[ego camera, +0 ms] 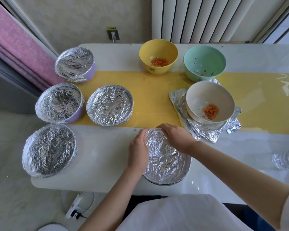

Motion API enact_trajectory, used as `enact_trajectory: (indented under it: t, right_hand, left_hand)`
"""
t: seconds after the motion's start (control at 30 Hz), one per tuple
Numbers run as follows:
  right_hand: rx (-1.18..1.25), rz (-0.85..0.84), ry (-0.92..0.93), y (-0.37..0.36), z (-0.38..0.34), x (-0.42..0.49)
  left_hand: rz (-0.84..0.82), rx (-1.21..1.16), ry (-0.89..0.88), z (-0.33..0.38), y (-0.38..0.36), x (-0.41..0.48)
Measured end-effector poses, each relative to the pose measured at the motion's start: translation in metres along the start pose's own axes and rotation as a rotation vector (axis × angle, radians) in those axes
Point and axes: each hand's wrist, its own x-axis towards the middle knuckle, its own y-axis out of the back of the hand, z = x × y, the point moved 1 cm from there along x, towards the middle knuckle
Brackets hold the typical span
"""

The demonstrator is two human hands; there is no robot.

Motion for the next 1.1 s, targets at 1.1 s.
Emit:
enact_trajectory:
  t: [1.1]
  right_hand:
    - [-0.153, 0.066, 0.116, -0.017, -0.050, 0.029]
  left_hand:
    - [-0.059, 0.019, 0.106, -0.026, 0.037, 0.009]
